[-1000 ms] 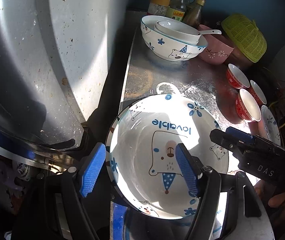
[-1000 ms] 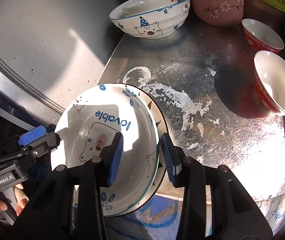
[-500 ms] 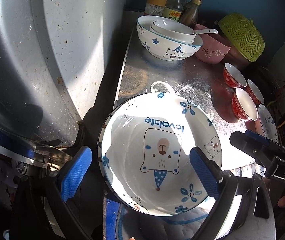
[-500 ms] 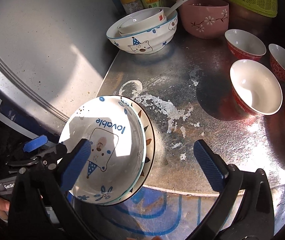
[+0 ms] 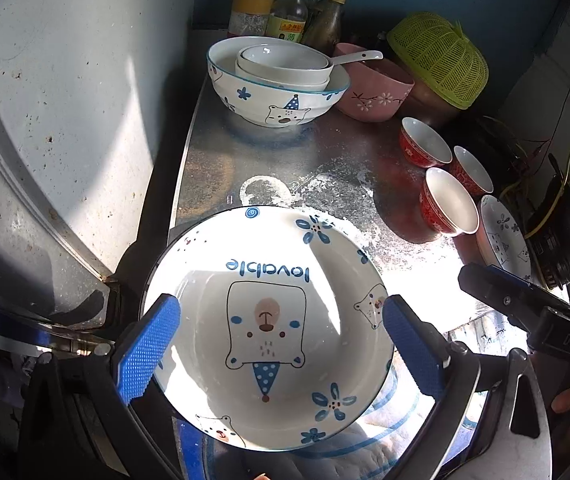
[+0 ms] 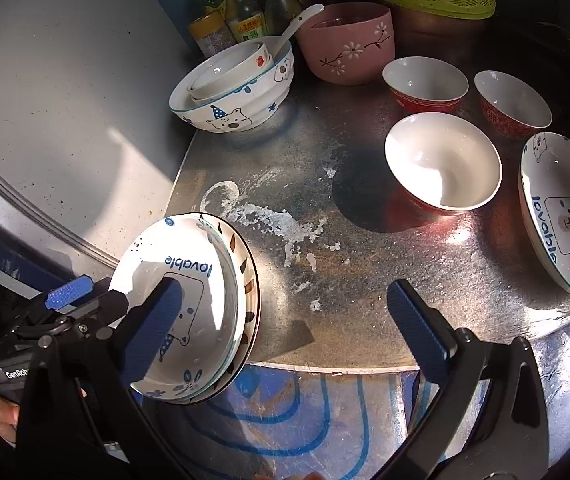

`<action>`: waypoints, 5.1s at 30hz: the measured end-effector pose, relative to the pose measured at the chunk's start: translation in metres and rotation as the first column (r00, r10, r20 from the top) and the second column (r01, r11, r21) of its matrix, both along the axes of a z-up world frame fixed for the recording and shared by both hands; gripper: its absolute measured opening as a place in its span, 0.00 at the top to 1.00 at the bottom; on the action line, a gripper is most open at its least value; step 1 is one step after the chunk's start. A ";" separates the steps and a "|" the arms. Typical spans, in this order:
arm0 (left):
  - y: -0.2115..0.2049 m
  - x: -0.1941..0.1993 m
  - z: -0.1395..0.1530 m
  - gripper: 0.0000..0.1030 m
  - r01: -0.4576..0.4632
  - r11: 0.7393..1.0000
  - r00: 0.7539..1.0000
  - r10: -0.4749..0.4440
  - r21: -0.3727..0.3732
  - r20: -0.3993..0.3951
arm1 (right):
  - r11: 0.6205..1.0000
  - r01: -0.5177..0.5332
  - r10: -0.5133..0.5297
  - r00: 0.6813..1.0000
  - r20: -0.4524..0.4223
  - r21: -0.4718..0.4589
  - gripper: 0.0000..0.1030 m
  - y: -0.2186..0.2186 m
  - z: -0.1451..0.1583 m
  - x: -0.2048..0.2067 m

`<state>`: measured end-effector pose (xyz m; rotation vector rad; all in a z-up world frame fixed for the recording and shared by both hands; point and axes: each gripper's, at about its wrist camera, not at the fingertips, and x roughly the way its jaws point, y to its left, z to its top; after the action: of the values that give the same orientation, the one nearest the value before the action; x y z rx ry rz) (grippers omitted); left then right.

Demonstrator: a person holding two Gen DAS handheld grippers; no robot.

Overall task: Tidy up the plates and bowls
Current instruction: 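Move both grippers to the blue-and-white 'lovable' bowl and grip its rim, then lift the 'lovable' bowl with both grippers and carry it toward the plate stack, then lower the 'lovable' bowl onto the stacked bear plates with both grippers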

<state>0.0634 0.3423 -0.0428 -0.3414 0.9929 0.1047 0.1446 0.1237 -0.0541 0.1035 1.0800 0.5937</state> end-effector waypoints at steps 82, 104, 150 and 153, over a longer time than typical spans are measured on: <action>-0.251 0.178 -0.085 0.85 0.147 0.957 0.962 -0.197 -0.249 -0.187 | 0.939 0.344 -0.342 0.932 -0.124 -0.002 0.90 -0.303 -0.070 0.101; -0.250 0.140 -0.047 0.84 0.206 0.960 0.965 -0.232 -0.187 -0.125 | 0.955 0.296 -0.295 0.953 -0.068 -0.007 0.90 -0.279 -0.035 0.073; -0.003 -0.013 -0.019 0.84 -0.205 0.970 0.978 0.197 -0.131 -0.066 | 0.990 -0.144 0.144 0.990 0.001 0.009 0.90 -0.017 0.003 0.012; 0.011 -0.019 -0.021 0.84 -0.226 0.965 0.973 0.219 -0.133 -0.070 | 0.986 -0.168 0.168 0.986 -0.003 0.007 0.90 -0.001 0.000 0.010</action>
<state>0.0448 0.3536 -0.0642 -0.5815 1.0157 0.2504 0.1548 0.1224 -0.0544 0.0195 1.0967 0.7490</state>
